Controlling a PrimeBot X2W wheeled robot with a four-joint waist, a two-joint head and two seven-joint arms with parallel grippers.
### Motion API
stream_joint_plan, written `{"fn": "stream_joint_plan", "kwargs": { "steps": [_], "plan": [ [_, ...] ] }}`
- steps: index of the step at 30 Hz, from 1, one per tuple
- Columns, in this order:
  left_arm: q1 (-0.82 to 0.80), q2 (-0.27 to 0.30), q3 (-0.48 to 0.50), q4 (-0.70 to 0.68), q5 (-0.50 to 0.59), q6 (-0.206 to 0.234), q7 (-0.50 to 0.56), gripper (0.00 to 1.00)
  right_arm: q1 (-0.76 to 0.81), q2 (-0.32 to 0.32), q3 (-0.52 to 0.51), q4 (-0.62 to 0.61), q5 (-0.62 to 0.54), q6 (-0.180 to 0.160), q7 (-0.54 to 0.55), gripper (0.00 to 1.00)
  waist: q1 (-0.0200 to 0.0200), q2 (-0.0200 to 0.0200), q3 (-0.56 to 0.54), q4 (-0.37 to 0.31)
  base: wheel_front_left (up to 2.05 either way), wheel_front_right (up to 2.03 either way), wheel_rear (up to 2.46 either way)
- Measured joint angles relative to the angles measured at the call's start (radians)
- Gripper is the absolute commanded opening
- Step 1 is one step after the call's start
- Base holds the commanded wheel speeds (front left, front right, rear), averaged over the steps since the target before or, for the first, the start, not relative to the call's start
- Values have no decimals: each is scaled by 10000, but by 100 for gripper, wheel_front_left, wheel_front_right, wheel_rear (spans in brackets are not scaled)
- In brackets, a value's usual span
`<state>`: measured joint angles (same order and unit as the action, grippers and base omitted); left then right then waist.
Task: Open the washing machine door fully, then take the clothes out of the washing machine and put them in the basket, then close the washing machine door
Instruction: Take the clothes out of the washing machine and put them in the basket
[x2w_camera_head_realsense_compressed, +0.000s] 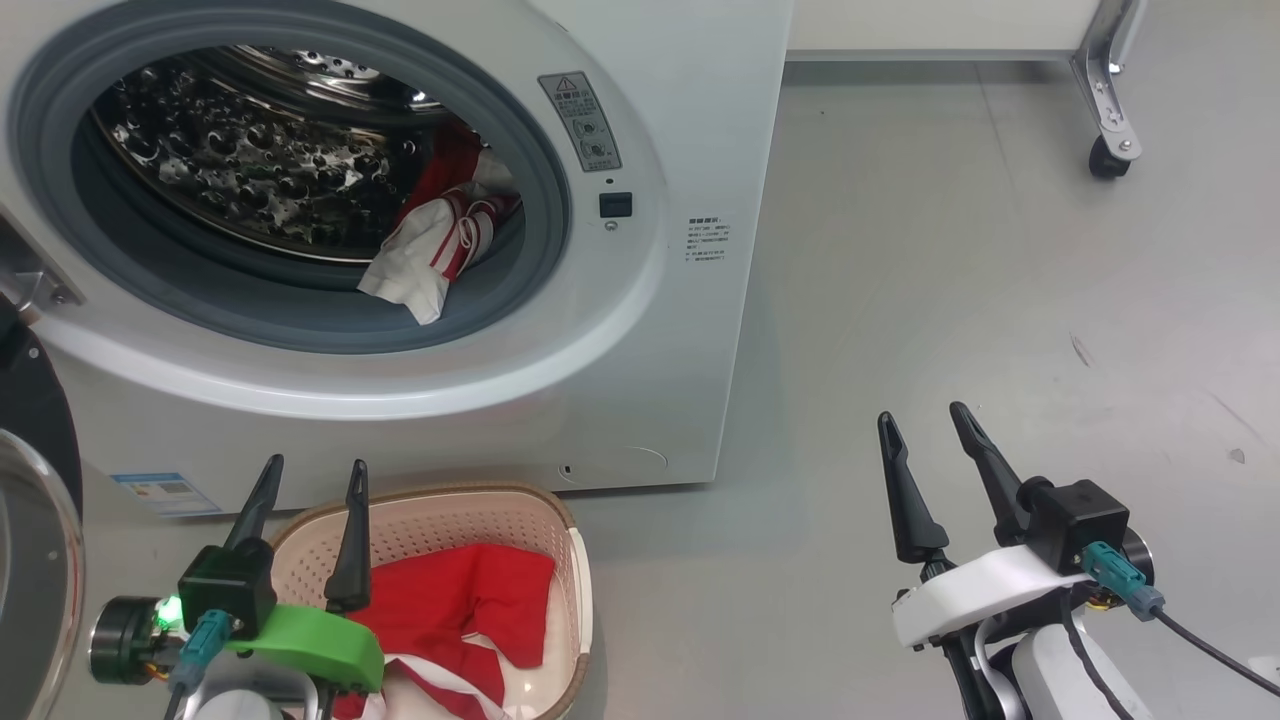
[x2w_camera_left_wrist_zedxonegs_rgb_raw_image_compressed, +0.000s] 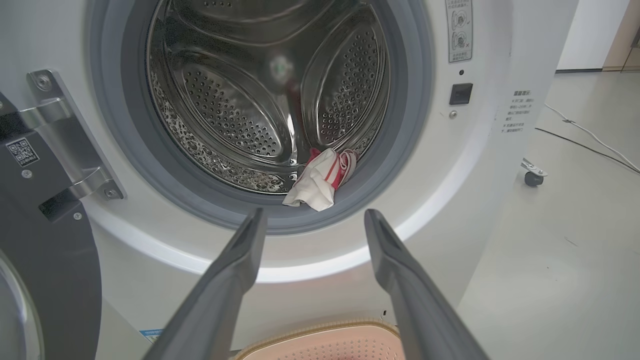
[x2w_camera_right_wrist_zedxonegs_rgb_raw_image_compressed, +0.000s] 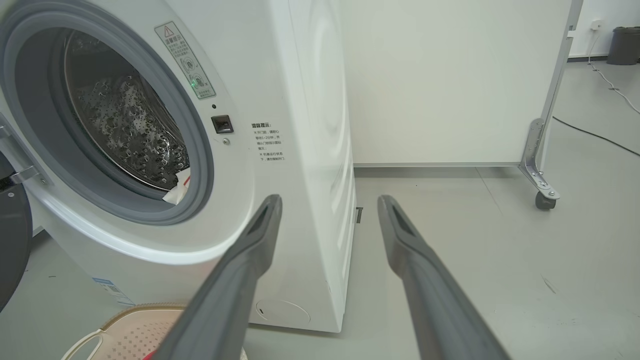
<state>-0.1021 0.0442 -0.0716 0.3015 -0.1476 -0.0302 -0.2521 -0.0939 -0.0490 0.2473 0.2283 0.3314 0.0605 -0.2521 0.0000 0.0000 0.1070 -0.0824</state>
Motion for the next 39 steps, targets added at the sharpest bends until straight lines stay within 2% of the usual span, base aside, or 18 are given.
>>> {"fn": "stream_joint_plan", "kwargs": {
  "steps": [9, 18, 31, 39],
  "plan": [
    [1, 8, 50, -134, 13, 50, 0, 100, -1, 2, 144, -96, -15, 0, 0, 100, 0, 0, 441, -153, 0, 0, 0],
    [-256, 270, 328, -293, 73, 134, 69, 100, -101, 2, 301, -299, -96, 0, 0, 100, 0, 0, 1264, -457, 0, 0, 0],
    [-2720, 1064, 1091, -570, -157, 263, 1707, 100, -711, 0, 639, -773, 249, -13, 0, 100, 0, 0, 2781, -1083, 0, 0, 0],
    [-4315, 1599, 1254, -399, -464, 142, 2918, 100, -1265, 0, 978, -928, 466, -23, 0, 100, 1, 0, 3677, -1628, 0, 0, 0]
  ]
}}
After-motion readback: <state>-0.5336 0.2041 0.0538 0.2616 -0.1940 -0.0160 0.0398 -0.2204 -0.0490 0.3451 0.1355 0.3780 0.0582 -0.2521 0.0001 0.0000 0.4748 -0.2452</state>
